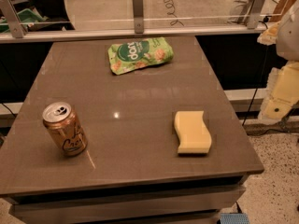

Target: Move orange can near green rice chip bag

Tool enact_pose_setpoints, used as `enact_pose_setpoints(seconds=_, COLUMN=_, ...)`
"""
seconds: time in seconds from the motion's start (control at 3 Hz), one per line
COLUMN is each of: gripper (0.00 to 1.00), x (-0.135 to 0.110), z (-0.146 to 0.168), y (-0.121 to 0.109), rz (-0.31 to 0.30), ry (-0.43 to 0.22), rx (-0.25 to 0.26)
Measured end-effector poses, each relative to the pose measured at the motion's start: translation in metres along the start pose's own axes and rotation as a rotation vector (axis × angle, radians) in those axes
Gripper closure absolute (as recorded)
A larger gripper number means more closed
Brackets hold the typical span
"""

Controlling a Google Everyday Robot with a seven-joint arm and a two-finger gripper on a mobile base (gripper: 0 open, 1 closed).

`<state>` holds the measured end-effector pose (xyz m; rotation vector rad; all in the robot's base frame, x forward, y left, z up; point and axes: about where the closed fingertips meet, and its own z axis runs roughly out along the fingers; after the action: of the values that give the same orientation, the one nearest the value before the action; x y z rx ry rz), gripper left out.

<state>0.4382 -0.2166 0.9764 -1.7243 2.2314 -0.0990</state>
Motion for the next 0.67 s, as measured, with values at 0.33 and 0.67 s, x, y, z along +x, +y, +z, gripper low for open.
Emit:
enact_pose_setpoints(seconds=0.33, gripper=0.0, x=0.0, z=0.0, y=0.0, rz=0.0, ry=0.0, rx=0.0)
enact_pose_setpoints(seconds=0.67, gripper=0.0, x=-0.0067, z=0.007, y=0.0019, rz=0.007, ry=-0.04, rx=-0.008)
